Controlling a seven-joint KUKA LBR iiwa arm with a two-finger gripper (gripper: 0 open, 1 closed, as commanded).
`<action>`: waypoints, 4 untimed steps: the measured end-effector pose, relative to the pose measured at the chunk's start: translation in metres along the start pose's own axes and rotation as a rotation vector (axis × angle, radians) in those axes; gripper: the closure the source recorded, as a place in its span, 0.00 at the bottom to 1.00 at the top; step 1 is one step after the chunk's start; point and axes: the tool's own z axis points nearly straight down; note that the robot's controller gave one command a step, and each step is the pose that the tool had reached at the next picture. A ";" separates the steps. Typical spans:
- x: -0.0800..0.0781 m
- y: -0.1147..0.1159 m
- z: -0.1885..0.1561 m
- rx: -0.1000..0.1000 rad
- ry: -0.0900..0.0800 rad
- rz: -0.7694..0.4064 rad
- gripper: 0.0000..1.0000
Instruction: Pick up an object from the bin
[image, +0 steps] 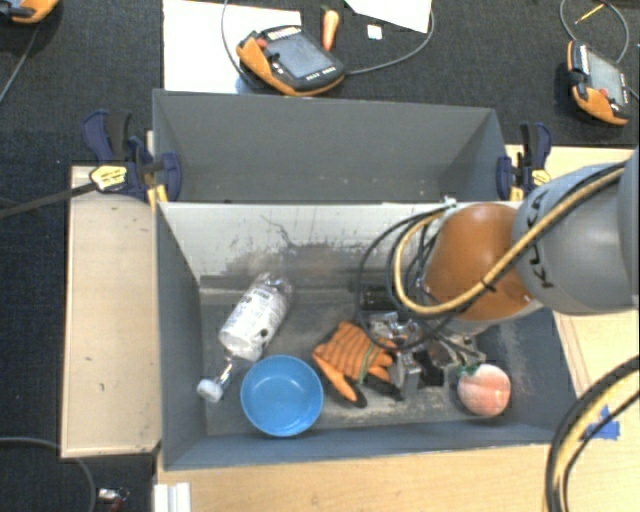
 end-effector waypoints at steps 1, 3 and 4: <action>0.002 -0.001 -0.003 -0.002 -0.002 -0.009 1.00; 0.009 0.002 -0.004 -0.002 -0.001 0.014 1.00; 0.019 0.015 -0.093 0.003 -0.023 -0.012 1.00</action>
Offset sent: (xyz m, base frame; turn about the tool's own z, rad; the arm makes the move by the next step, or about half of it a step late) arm -0.0135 0.0035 0.0862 0.0096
